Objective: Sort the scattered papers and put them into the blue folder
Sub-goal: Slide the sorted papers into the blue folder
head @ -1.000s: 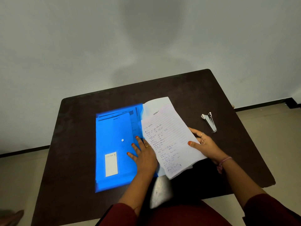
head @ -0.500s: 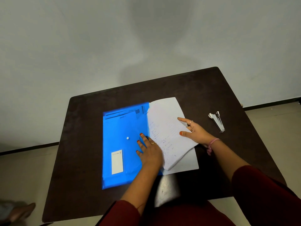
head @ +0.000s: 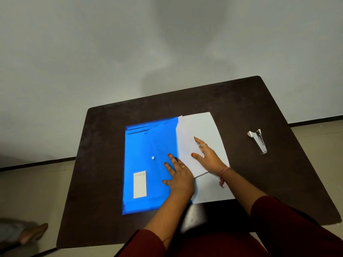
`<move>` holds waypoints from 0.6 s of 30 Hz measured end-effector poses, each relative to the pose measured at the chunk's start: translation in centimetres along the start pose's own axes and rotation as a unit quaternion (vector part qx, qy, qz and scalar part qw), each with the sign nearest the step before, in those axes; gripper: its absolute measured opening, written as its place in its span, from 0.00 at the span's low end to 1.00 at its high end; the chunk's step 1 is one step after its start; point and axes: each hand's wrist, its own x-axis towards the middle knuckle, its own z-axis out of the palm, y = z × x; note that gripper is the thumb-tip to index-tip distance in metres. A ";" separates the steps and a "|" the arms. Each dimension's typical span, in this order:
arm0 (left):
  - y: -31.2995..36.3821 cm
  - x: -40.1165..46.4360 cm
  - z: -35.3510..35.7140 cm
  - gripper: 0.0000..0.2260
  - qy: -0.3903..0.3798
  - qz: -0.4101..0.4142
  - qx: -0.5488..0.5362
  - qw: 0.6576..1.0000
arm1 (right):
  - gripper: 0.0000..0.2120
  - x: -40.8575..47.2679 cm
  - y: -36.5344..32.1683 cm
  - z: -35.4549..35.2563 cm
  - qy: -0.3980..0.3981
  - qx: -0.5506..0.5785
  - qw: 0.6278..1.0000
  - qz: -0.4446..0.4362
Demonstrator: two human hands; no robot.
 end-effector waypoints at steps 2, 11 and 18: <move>-0.1 0.0 0.1 0.33 0.001 0.003 -0.010 1.000 | 0.31 -0.5 -0.1 1.4 -0.016 -0.017 0.999 -0.025; -0.7 -0.2 0.0 0.32 0.027 0.023 -0.023 0.999 | 0.23 -0.8 -0.4 6.2 -0.119 0.094 0.988 0.027; -1.1 -0.7 0.1 0.36 0.045 0.048 -0.021 0.998 | 0.25 0.3 0.9 6.2 -0.131 -0.003 0.991 0.041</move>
